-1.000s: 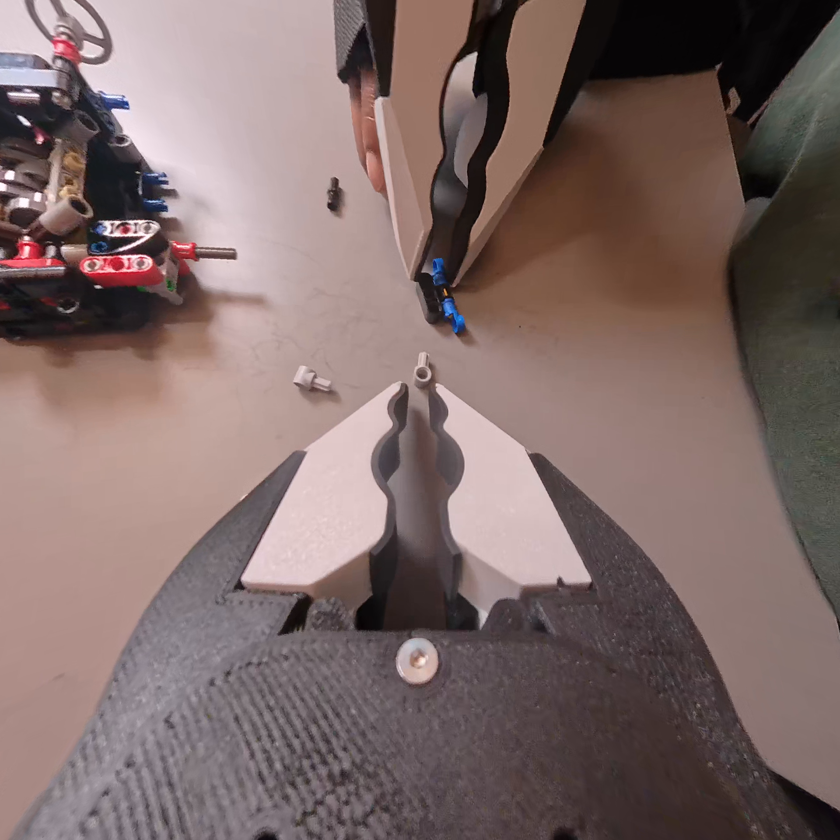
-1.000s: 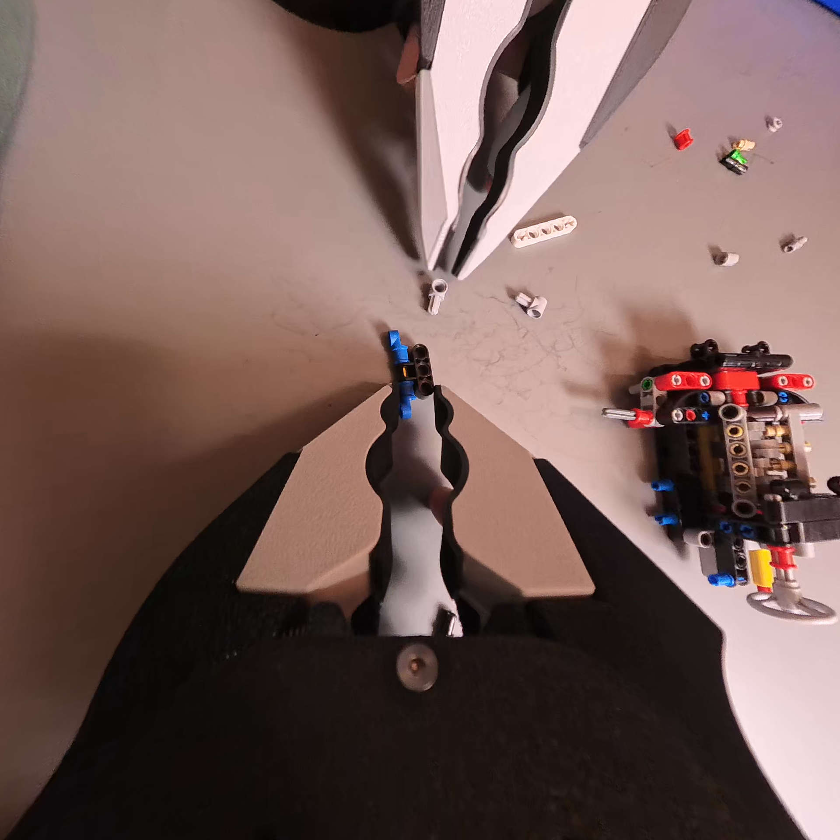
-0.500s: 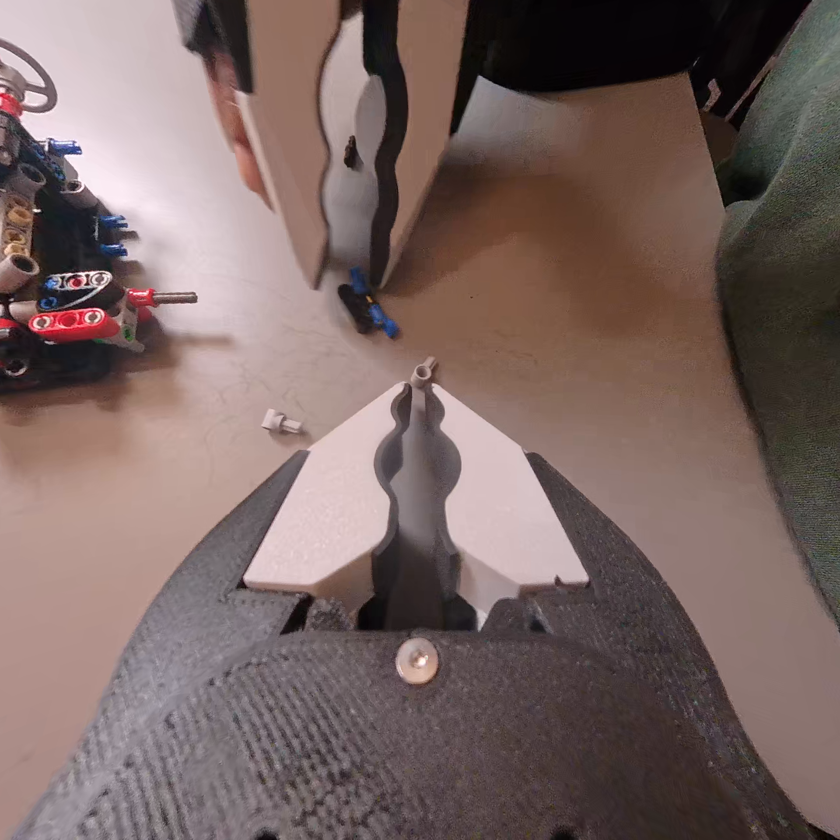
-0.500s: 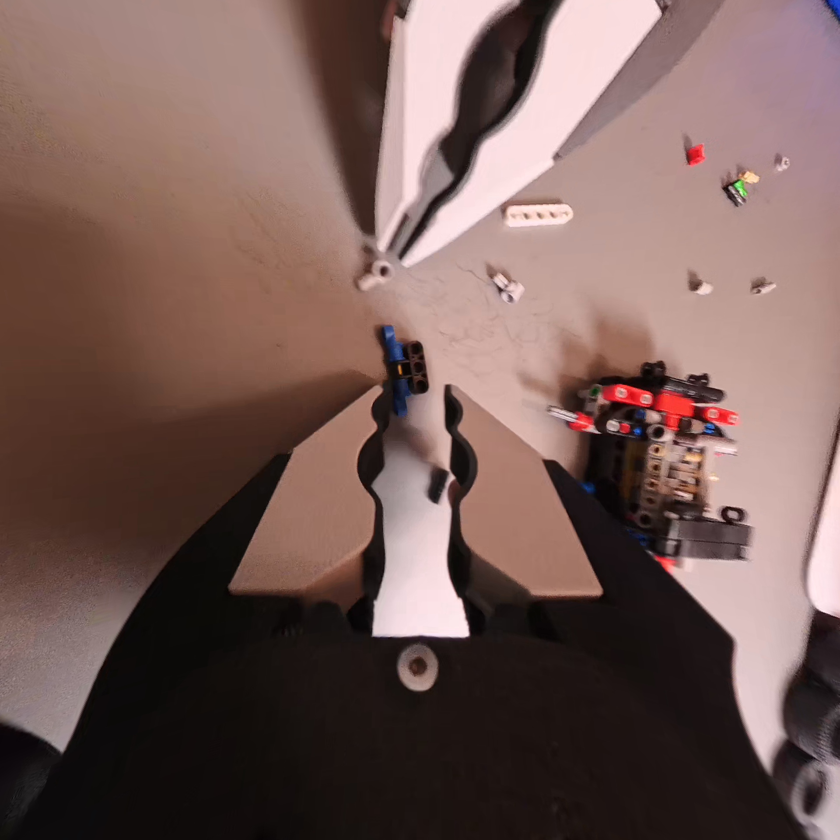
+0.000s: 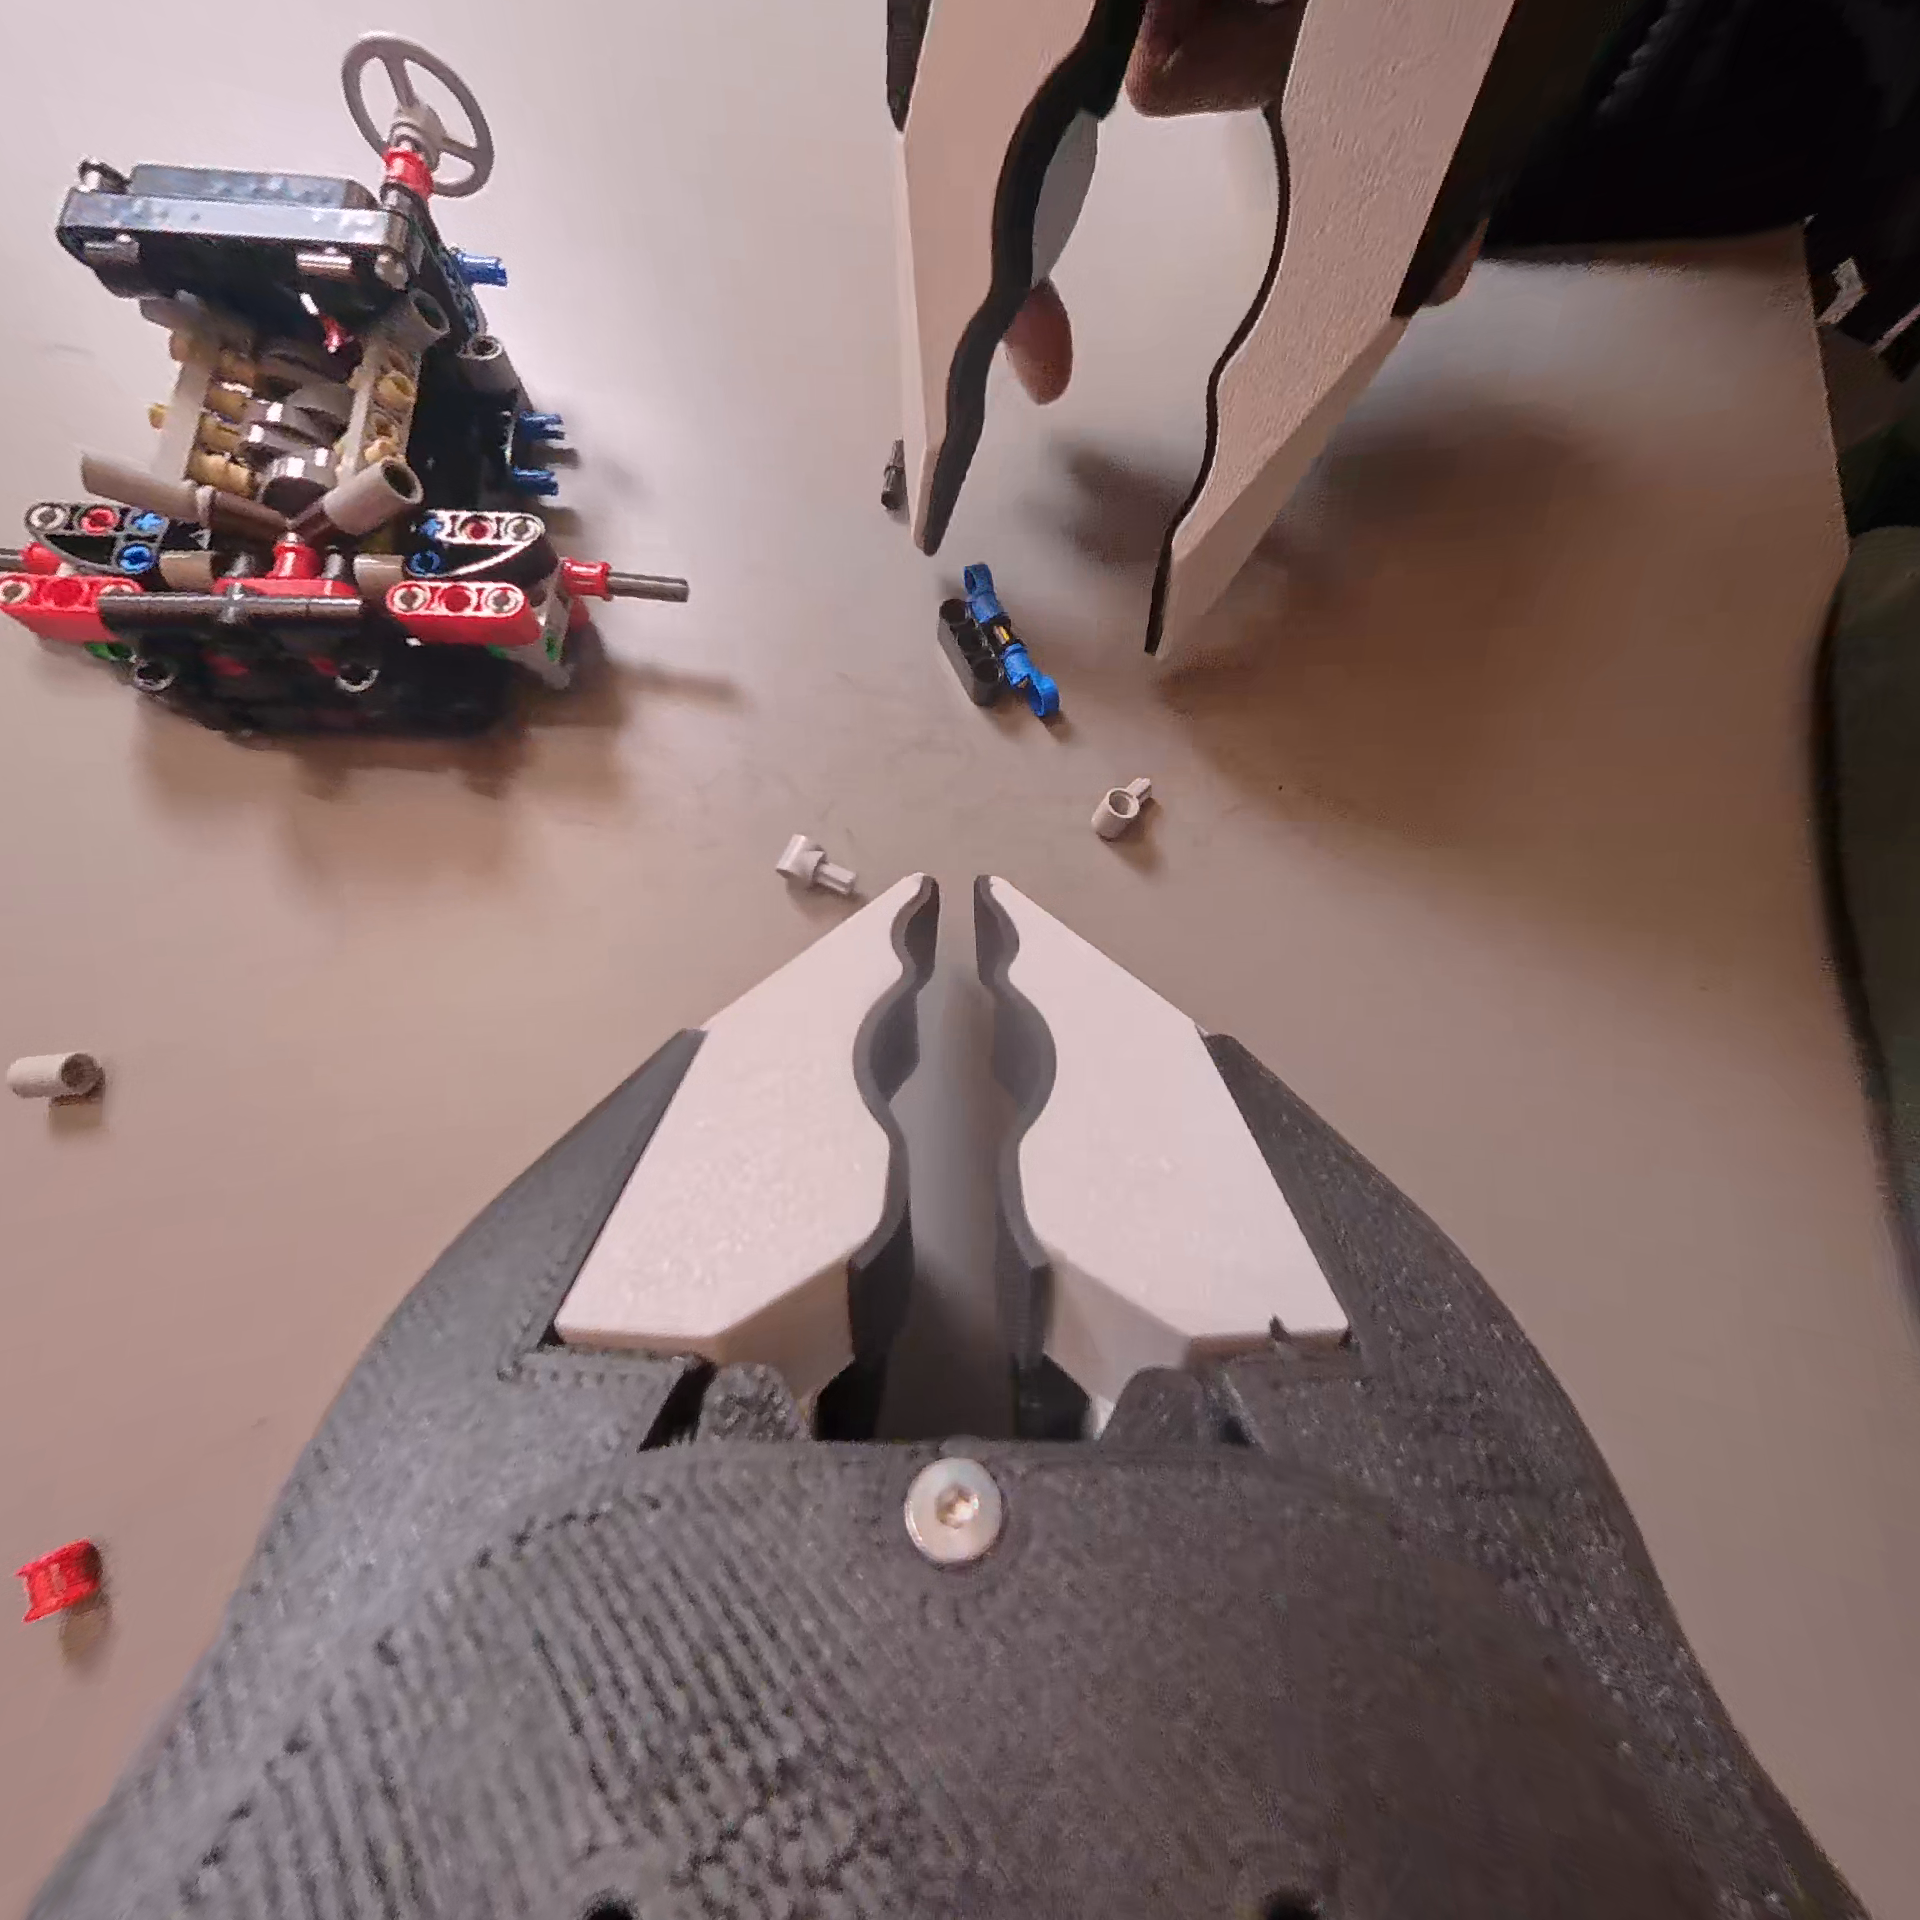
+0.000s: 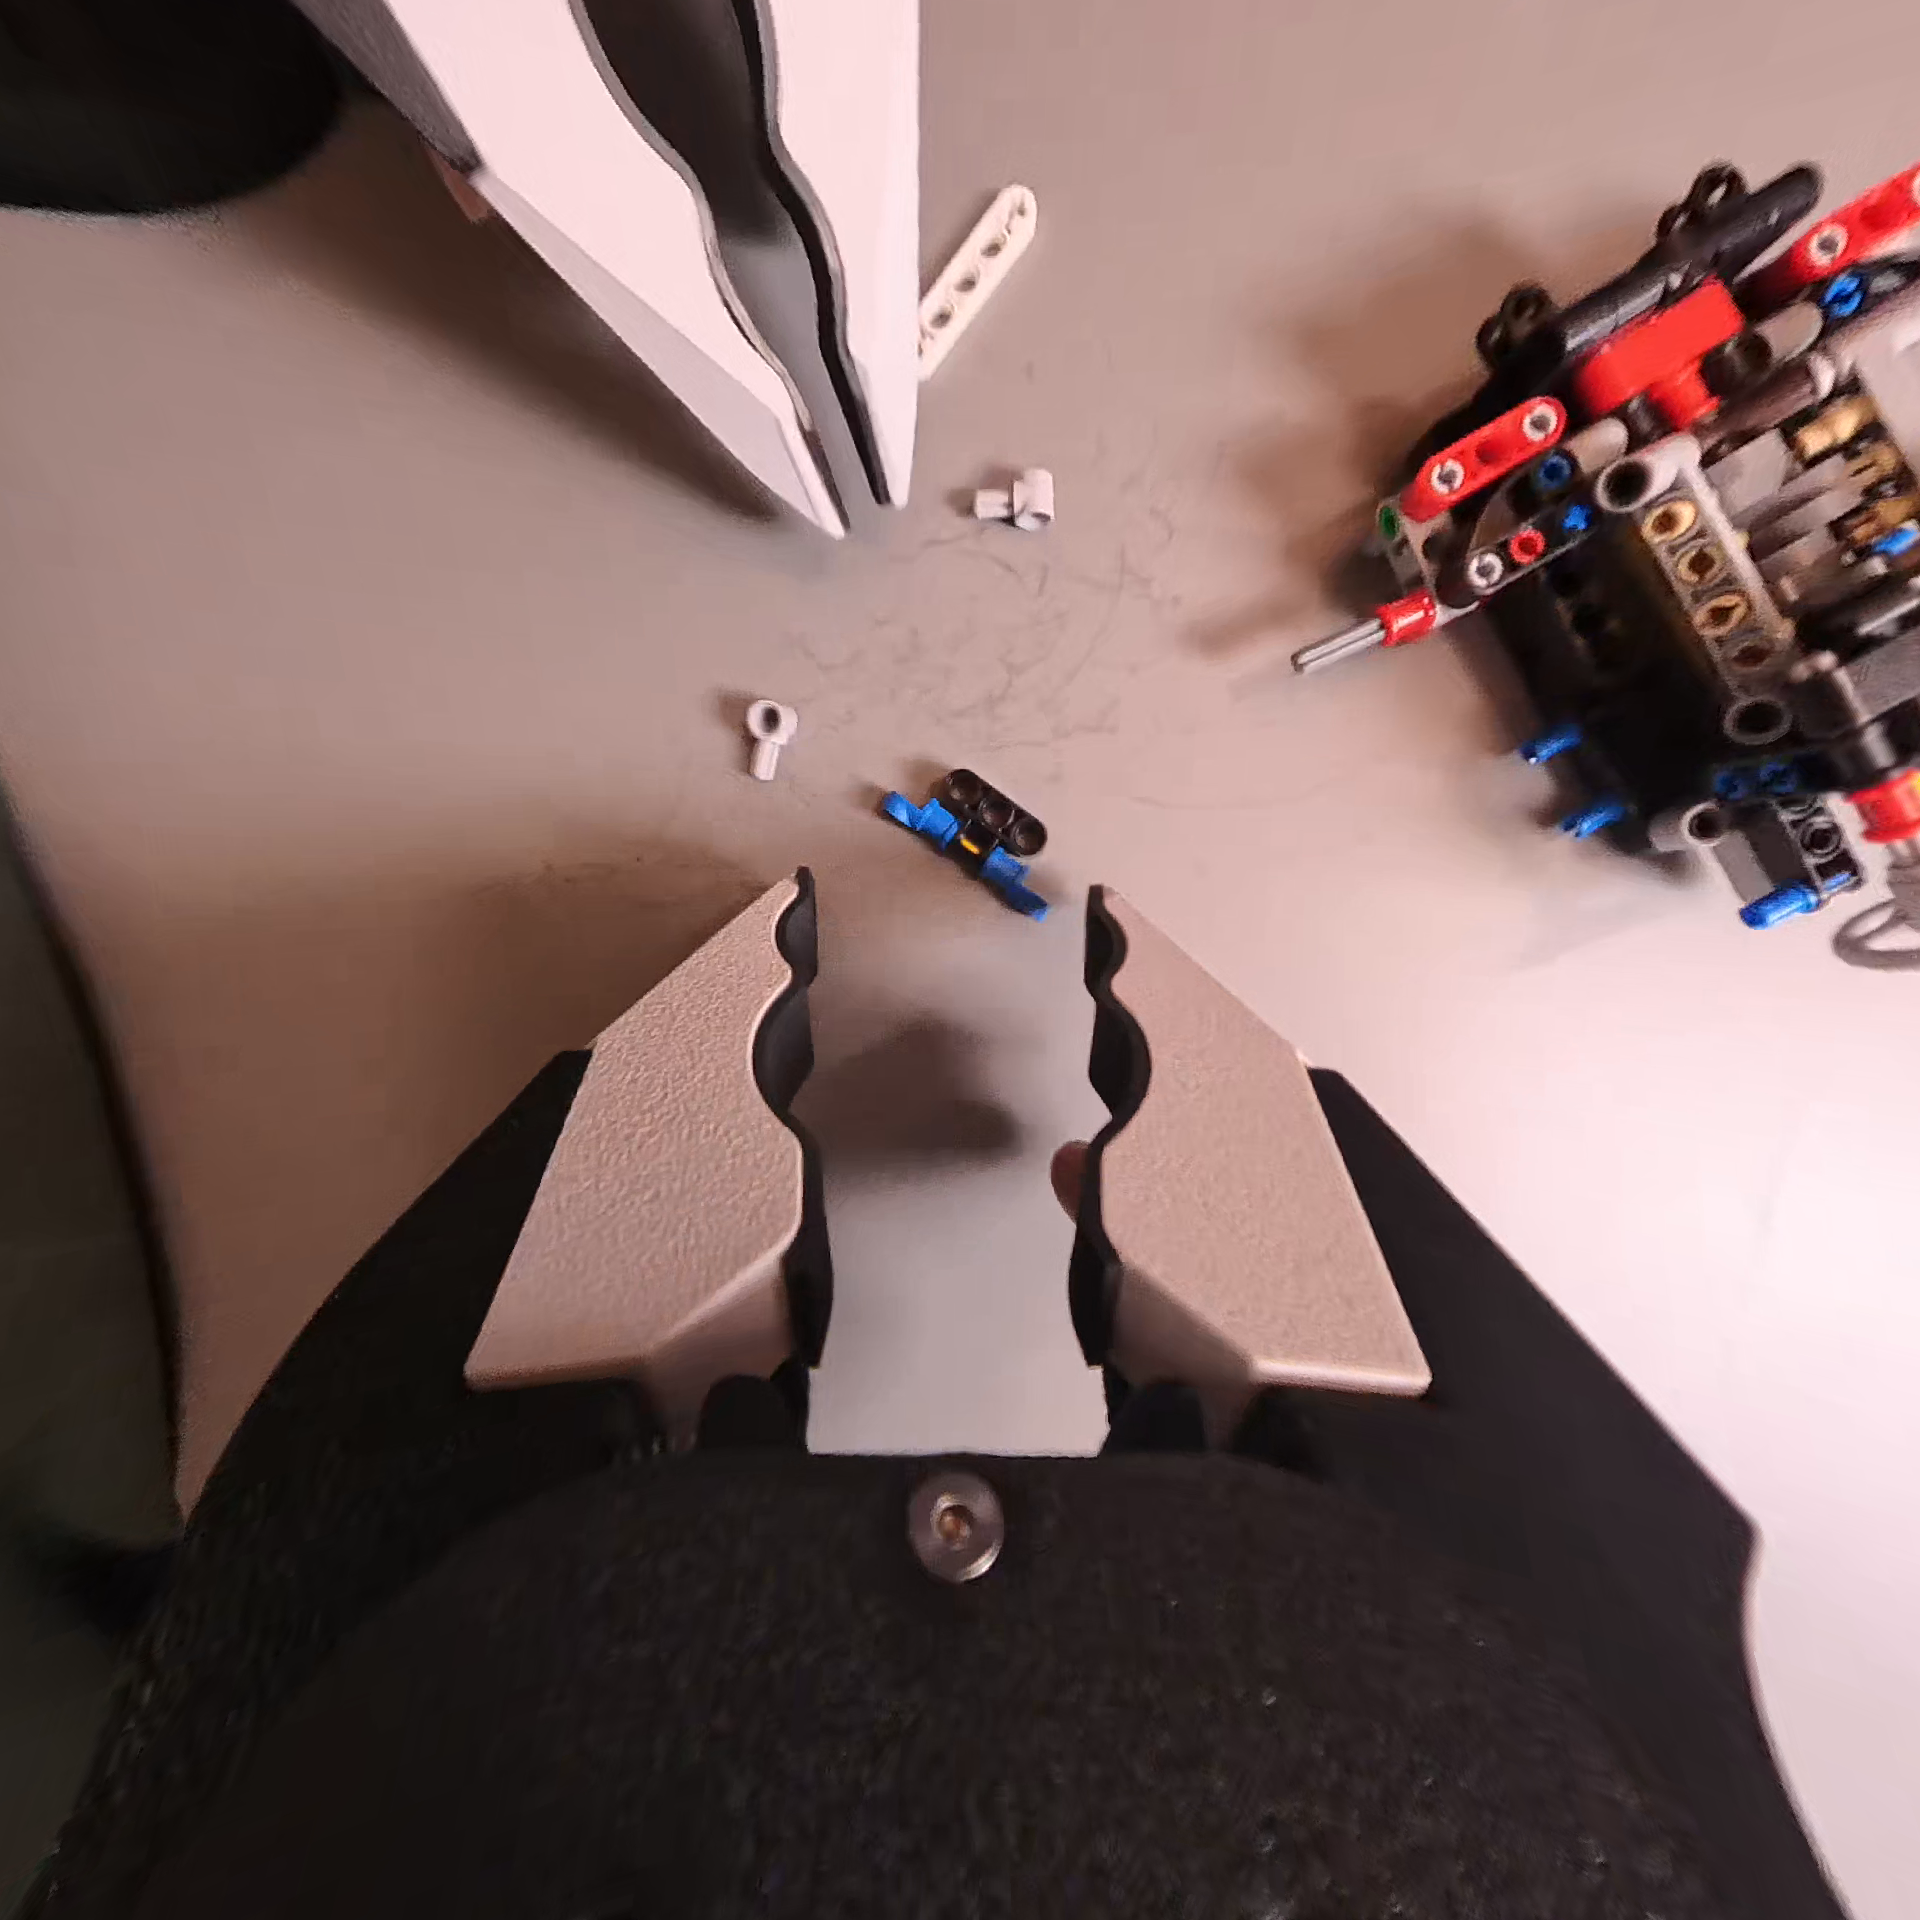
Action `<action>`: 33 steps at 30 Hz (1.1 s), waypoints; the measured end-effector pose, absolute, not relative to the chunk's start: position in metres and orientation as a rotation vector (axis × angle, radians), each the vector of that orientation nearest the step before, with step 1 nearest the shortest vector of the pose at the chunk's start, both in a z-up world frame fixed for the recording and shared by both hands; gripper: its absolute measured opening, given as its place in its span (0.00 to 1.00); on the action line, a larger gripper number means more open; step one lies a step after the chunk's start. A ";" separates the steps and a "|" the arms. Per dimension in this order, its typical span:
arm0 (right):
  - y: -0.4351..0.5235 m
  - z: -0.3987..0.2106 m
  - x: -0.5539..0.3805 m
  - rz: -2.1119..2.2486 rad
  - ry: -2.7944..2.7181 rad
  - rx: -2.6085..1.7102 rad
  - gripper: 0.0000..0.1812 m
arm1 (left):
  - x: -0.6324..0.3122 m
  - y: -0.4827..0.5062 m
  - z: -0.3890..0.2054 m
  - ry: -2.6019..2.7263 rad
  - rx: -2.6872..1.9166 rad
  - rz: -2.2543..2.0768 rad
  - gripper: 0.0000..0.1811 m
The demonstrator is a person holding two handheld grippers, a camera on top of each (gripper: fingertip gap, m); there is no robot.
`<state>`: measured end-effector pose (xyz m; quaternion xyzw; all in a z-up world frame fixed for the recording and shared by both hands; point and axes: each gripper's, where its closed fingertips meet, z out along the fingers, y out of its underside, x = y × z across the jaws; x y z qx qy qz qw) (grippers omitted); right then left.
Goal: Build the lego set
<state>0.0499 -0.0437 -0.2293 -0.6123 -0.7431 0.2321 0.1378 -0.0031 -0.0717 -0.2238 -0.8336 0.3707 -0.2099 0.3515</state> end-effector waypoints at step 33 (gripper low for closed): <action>-0.066 -0.202 0.046 1.012 -2.211 -1.196 0.30 | 0.018 -0.086 -0.228 1.024 -2.144 -0.642 0.08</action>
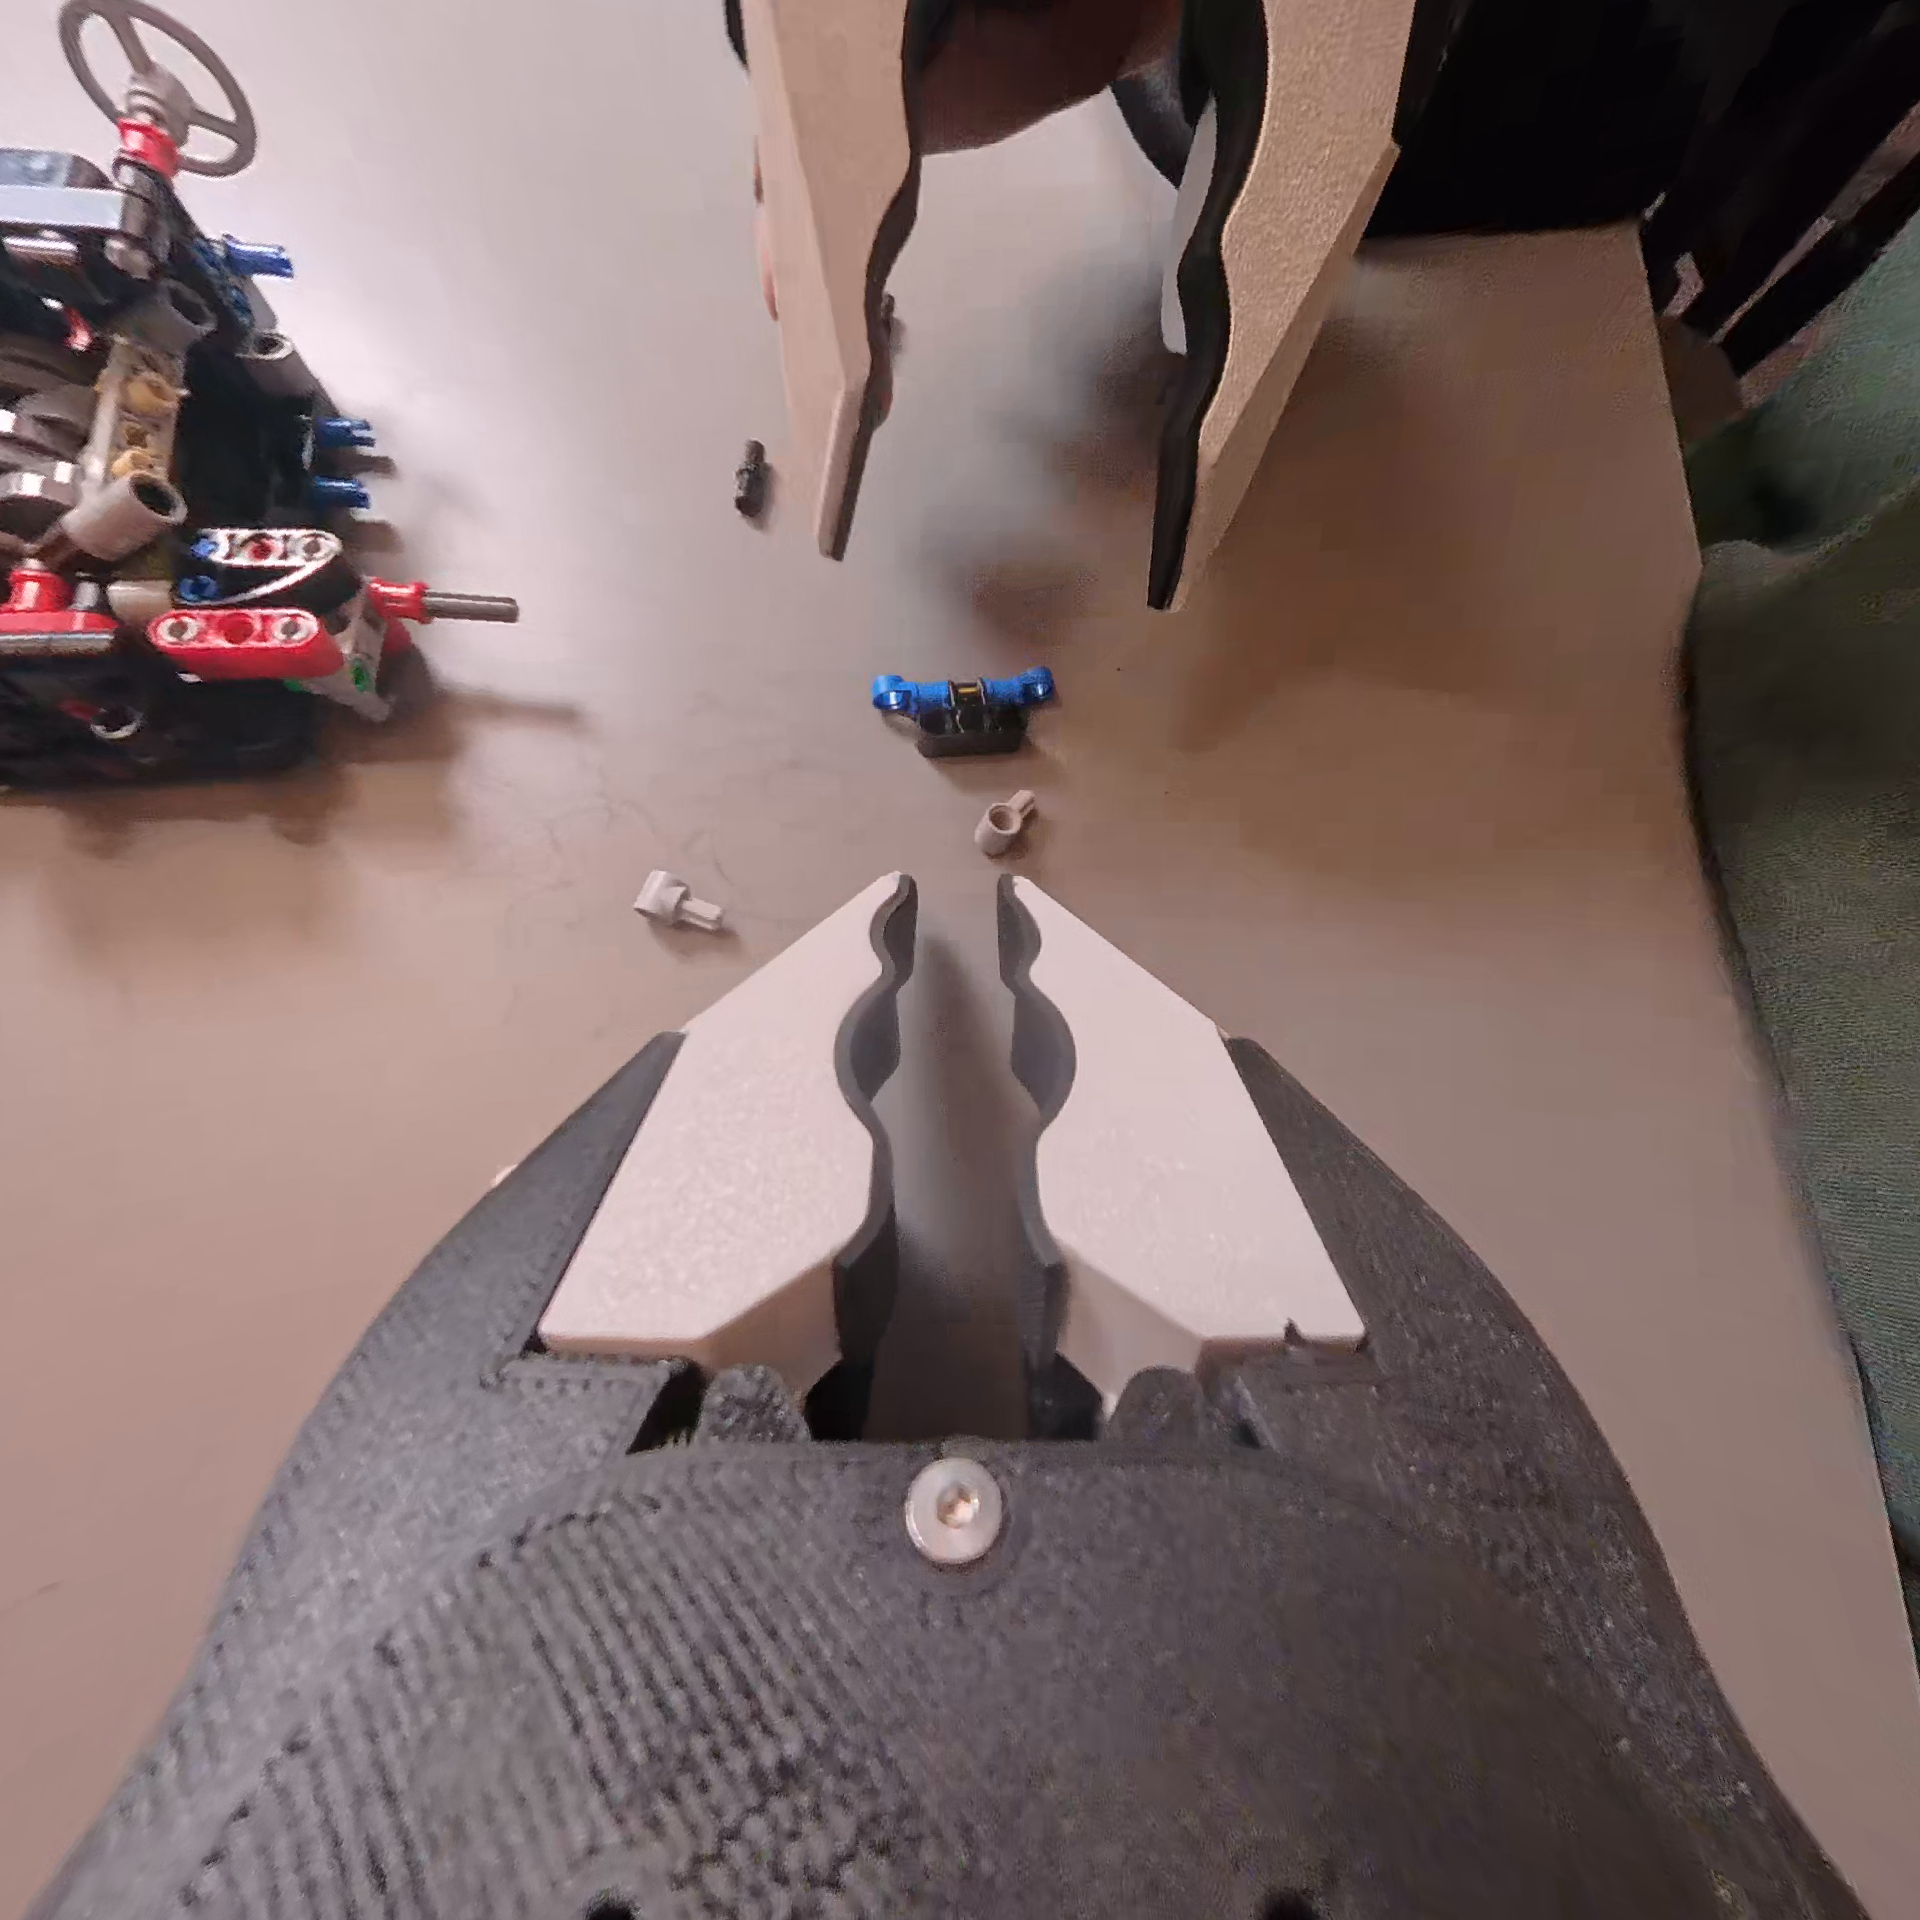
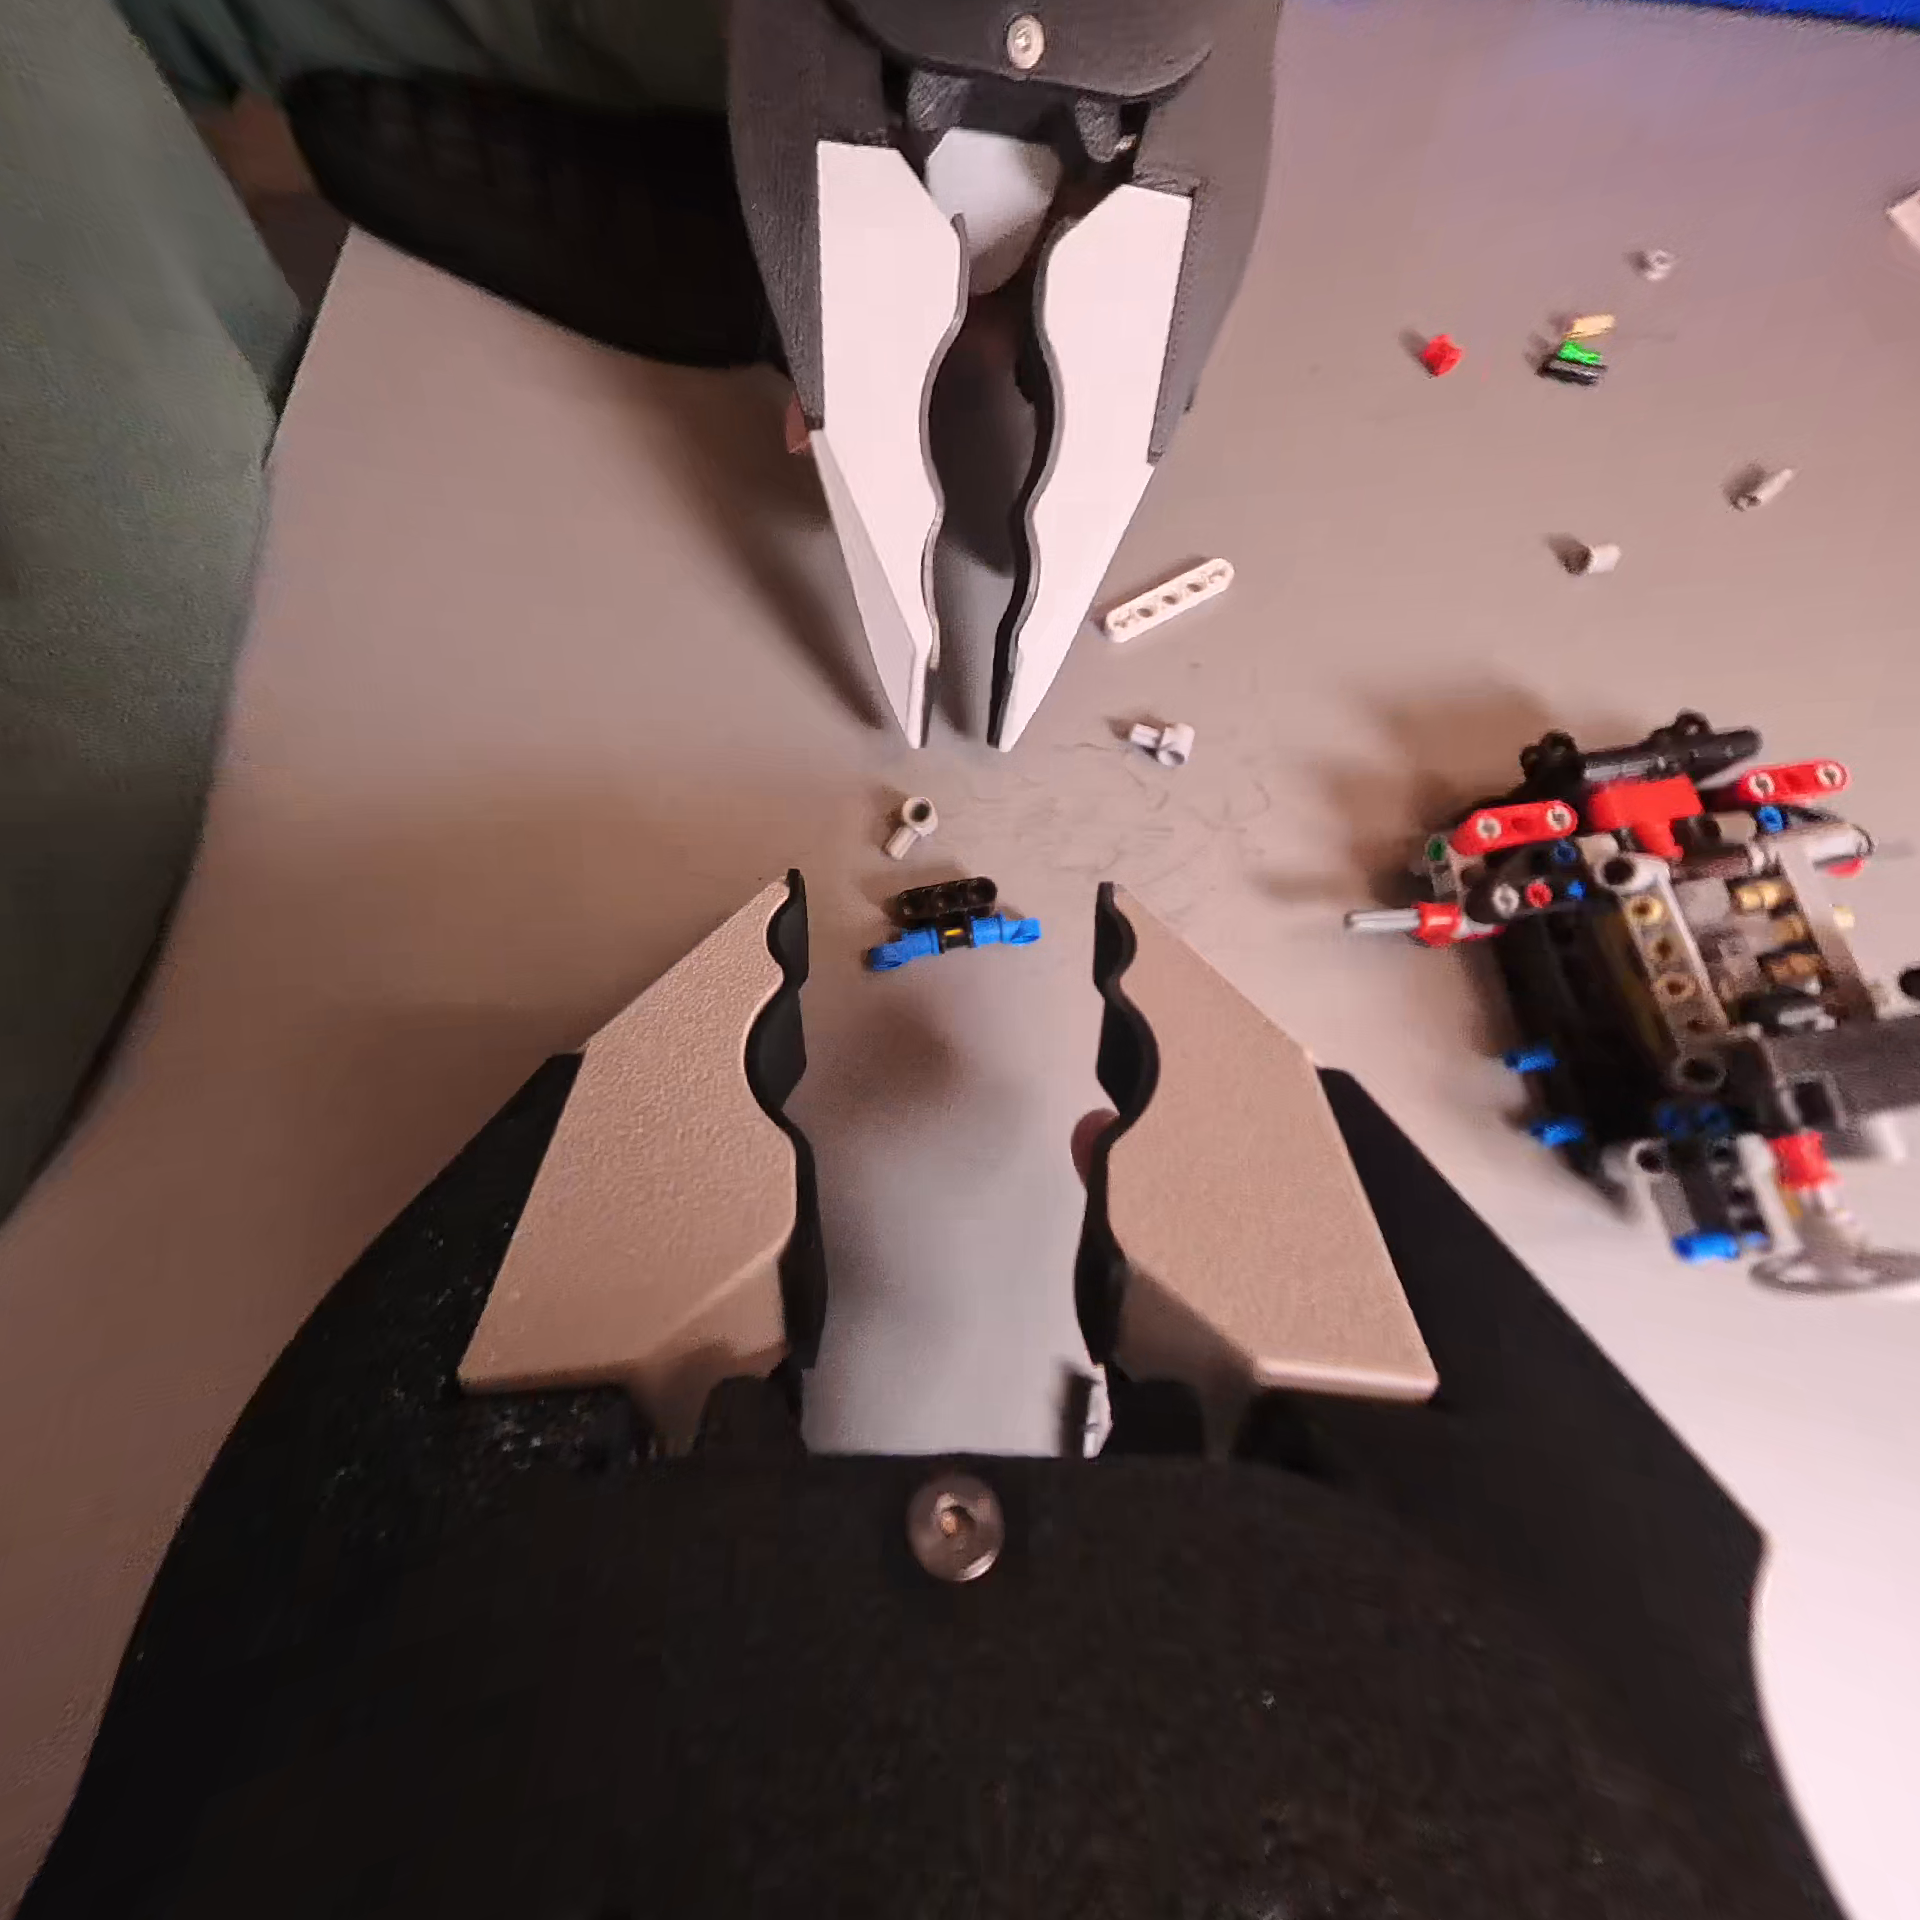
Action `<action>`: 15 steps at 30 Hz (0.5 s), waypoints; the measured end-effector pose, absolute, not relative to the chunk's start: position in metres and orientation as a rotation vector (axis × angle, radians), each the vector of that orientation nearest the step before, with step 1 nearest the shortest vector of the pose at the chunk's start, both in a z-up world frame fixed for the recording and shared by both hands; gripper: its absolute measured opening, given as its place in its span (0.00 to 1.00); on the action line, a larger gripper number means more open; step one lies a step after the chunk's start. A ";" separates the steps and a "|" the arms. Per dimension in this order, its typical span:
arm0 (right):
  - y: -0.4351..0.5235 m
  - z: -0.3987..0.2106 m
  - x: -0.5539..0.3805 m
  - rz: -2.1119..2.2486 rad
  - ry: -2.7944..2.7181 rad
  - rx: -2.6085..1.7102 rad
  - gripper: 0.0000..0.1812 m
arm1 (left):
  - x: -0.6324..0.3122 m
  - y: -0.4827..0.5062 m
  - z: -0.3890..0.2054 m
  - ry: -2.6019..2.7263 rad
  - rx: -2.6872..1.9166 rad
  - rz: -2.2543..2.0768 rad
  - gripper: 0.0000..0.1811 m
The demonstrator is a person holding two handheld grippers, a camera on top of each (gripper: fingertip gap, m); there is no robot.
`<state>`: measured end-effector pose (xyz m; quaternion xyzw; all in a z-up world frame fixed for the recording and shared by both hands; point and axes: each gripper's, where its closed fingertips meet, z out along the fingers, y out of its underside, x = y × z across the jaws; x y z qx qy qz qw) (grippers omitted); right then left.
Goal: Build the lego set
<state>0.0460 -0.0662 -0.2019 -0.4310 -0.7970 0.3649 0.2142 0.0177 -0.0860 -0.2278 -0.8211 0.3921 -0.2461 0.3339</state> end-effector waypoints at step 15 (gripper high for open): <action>-0.060 -0.218 0.063 0.979 -2.153 -1.247 0.25 | 0.034 -0.093 -0.234 1.071 -2.156 -0.675 0.08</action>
